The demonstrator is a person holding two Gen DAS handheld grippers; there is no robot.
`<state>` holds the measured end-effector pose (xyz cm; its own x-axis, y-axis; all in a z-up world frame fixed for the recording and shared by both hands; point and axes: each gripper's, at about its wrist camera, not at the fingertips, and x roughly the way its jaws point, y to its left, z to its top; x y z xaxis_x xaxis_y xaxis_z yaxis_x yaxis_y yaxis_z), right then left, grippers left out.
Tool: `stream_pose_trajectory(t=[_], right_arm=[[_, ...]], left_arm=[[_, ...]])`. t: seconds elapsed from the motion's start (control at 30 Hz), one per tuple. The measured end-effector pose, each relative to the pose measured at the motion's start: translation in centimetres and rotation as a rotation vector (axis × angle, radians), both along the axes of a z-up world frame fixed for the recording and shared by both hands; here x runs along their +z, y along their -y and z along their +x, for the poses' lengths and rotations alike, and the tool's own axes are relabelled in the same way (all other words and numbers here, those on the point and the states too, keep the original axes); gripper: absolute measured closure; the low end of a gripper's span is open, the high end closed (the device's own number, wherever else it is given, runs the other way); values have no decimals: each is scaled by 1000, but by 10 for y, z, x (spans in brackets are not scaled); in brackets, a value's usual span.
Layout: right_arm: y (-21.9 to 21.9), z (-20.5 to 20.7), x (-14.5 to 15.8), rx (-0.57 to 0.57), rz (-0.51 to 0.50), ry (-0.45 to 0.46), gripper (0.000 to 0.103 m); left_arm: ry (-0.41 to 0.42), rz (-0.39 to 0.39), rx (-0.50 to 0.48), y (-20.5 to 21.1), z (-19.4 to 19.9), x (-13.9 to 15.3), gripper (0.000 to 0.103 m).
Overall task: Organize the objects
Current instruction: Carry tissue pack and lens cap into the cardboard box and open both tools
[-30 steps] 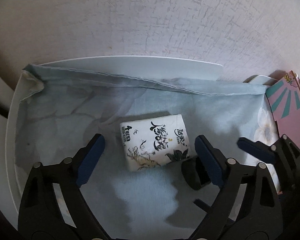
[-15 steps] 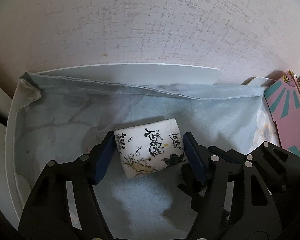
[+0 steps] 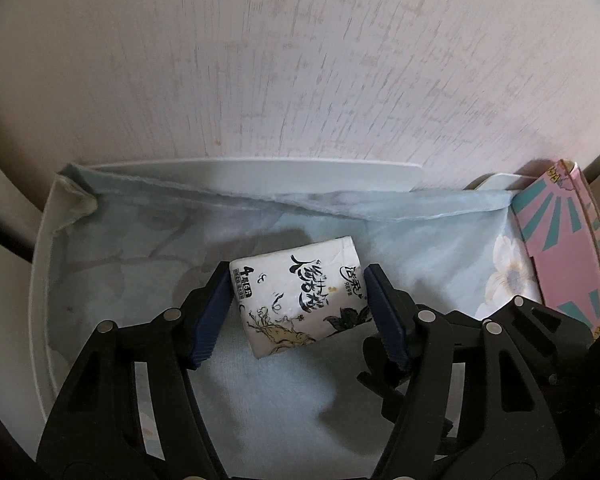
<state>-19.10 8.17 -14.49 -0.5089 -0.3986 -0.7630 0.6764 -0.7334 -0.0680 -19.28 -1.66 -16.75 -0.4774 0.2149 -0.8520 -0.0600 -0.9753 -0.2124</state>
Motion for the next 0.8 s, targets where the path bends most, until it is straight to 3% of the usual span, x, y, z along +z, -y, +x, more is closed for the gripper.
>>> stream_pose_trajectory(t=[0.4,0.8], right_arm=[[-23,1,62,-41,-52,-21,64],[-86,0,144,-197,-94,-87,64]], left_arm=[[-96,9,-41,2,2,79,40],[-204,12,-198,-65,-11,169,40]])
